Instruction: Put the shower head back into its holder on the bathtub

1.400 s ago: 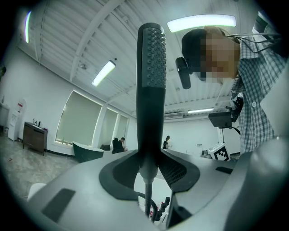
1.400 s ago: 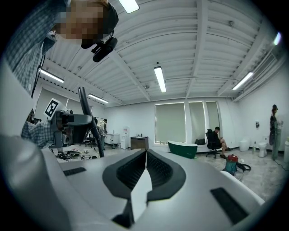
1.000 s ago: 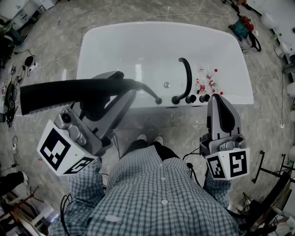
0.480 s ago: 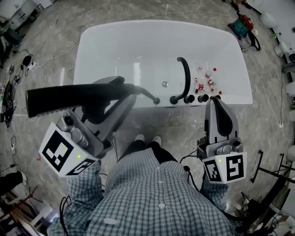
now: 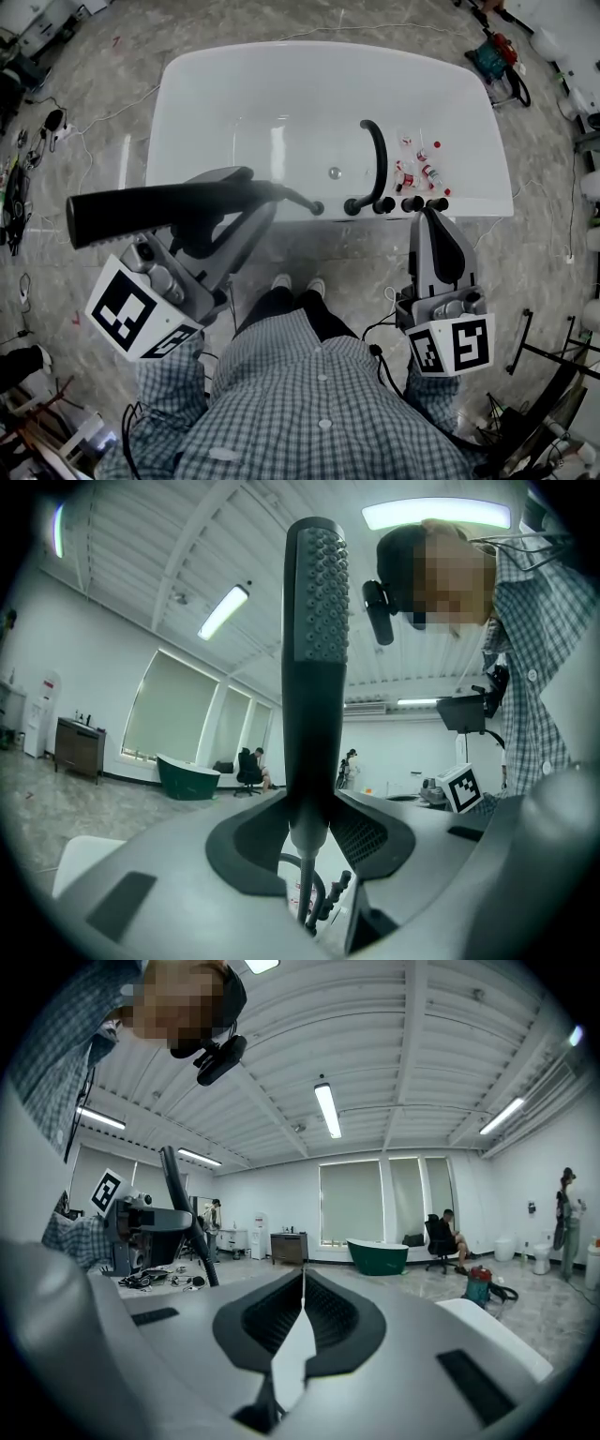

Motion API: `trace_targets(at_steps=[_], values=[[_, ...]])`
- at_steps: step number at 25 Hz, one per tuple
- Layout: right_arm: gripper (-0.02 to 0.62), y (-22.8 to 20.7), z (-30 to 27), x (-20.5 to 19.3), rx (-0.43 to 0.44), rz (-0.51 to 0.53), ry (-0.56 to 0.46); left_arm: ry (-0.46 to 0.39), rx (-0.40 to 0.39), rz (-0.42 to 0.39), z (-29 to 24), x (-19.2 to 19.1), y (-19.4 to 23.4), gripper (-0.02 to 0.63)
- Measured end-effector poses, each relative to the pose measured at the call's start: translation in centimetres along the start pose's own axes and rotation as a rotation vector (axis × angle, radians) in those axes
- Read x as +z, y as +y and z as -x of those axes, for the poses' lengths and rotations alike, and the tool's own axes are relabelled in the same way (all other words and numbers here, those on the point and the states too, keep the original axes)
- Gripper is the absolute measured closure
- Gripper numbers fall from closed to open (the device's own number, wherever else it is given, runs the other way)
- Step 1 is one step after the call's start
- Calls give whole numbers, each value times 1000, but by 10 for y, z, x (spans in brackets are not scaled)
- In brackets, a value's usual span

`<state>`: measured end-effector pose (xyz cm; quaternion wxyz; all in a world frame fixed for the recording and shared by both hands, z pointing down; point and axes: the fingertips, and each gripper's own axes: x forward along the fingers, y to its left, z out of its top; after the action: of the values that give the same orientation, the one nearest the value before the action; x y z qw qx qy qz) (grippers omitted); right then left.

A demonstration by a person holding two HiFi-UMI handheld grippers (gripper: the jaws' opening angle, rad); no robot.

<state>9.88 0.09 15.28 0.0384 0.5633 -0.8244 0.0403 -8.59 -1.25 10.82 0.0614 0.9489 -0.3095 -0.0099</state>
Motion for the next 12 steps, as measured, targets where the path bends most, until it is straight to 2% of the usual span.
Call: trace_targets(at_steps=[12], values=[[577,6,-4,-18,14,-14,36,28,25,13,-1,-21,8,465]])
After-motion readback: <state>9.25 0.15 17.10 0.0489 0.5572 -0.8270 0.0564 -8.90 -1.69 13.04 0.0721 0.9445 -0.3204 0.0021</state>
